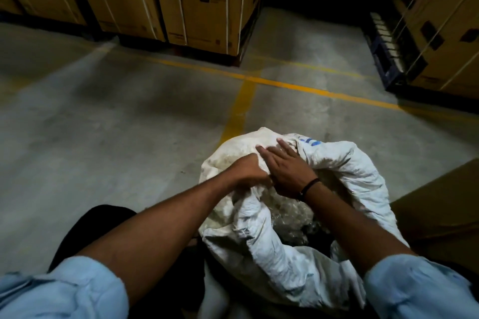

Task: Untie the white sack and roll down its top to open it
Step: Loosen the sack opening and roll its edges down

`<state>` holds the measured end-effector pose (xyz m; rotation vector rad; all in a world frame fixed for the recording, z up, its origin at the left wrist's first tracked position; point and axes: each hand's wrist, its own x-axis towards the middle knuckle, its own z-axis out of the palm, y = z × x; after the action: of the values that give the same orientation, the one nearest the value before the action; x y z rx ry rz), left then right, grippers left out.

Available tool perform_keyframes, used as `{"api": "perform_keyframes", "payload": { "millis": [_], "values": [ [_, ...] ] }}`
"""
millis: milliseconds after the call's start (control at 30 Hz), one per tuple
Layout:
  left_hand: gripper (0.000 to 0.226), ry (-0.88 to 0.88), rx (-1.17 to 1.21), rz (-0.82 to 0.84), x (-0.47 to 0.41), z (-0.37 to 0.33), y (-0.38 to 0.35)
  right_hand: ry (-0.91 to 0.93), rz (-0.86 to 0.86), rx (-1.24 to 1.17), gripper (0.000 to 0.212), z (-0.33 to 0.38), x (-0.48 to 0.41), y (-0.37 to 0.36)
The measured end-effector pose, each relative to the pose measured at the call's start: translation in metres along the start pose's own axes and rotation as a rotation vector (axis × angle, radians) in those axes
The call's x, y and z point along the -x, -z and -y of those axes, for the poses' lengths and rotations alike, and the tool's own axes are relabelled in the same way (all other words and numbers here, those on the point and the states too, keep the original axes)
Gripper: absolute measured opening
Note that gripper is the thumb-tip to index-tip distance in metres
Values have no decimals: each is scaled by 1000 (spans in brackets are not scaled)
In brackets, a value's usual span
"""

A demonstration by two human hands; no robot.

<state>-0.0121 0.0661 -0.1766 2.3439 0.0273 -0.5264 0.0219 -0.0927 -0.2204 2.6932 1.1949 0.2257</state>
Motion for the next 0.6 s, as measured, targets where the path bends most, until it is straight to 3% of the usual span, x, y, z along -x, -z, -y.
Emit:
{"api": "perform_keyframes", "payload": {
  "millis": [67, 167, 267, 333, 467, 533, 600],
  "values": [
    [50, 31, 238, 127, -3, 8, 7, 22, 44, -109, 79, -7, -3, 16],
    [73, 159, 574, 341, -5, 29, 16, 28, 211, -198, 55, -9, -24, 45],
    [89, 313, 618, 448, -7, 43, 22, -11, 522, -255, 43, -8, -56, 61],
    [96, 313, 498, 336, -11, 38, 27, -58, 702, -319, 40, -13, -71, 62],
    [107, 120, -274, 5, 7, 19, 27, -192, 785, -413, 29, -19, -90, 55],
    [84, 129, -230, -53, 10, 19, 16, -189, 811, -334, 34, -14, -99, 54],
    [50, 236, 86, -65, 5, 24, 9, -139, 746, -210, 47, -7, -101, 56]
  ]
}}
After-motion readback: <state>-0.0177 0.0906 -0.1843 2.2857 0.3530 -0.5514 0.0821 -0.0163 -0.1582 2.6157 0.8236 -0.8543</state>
